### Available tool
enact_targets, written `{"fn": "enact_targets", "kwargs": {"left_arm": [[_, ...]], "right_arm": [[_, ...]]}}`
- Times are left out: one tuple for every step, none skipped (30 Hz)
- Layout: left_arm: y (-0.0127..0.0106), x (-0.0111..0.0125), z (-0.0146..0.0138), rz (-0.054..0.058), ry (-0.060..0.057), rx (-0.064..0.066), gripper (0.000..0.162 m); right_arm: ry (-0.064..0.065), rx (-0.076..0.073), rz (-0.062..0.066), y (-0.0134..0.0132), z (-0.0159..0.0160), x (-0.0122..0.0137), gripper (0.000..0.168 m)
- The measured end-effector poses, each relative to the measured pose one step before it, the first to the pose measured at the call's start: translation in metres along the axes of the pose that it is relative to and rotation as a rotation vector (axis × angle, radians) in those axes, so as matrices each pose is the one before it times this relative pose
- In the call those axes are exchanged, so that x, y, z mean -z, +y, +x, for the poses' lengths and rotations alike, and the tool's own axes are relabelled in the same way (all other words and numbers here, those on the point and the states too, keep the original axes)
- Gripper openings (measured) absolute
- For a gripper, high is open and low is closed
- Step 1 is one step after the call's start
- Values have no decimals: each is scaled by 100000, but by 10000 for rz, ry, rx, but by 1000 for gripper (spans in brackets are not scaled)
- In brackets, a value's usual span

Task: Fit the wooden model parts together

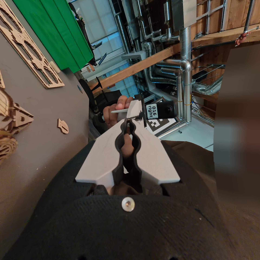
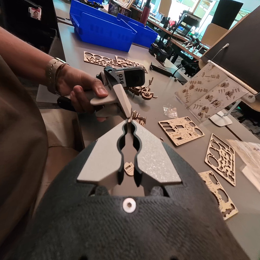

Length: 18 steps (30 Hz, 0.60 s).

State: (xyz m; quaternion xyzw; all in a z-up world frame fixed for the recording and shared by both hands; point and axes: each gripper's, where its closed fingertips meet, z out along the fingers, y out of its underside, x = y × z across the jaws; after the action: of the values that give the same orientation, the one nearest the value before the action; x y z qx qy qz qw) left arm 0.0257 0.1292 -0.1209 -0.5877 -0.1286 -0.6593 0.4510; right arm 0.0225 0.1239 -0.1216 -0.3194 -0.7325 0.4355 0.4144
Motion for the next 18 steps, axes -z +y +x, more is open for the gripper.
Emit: {"fn": "enact_targets", "kwargs": {"left_arm": [[-2,21,25,-6,20,11,0],[-3,8,22,0,28,20,0],[-7,-3,18,14,32,31,0],[-4,-1,31,12,40,35,0],[17,-22,58,-8,49,26,0],[21,-37,45,-2,20,1,0],[16,-22,47,1,15,-11,0],[21,-9,33,-20,19,9,0],[14,-9,35,-11,20,2,0],[8,2,30,-5,29,17,0],[-9,16,11,-1,18,26,0],[19,12,-14,-5,15,19,0],[0,8,8,-4,24,28,0],[3,6,29,5,32,17,0],[4,-15,58,-6,34,-5,0],[17,-18,54,-12,25,-26,0],[14,-30,56,-7,14,-45,0],[-1,-32,38,6,-7,-66,0]], "right_arm": [[10,12,16,-24,-10,-16,1],[11,12,11,-26,-9,-1,1],[19,17,11,-26,4,-1,1],[7,18,26,-29,-2,2,1],[-11,8,55,-50,-15,23,1],[-16,-22,58,-36,7,22,1],[-40,-56,60,-41,-5,33,1],[-53,-71,51,-46,-6,22,1],[-40,-66,39,-30,-4,21,1],[-26,-40,30,-28,-8,-3,1],[-9,-9,11,1,-1,-11,1],[3,14,-2,13,-9,-12,1],[14,31,-2,-6,-13,-3,1],[18,35,8,-38,-2,3,1],[3,23,17,-50,-17,17,1],[-15,1,16,-52,-13,29,1],[-15,-19,14,-42,-6,30,1],[-9,-39,8,-34,25,30,1]]}}
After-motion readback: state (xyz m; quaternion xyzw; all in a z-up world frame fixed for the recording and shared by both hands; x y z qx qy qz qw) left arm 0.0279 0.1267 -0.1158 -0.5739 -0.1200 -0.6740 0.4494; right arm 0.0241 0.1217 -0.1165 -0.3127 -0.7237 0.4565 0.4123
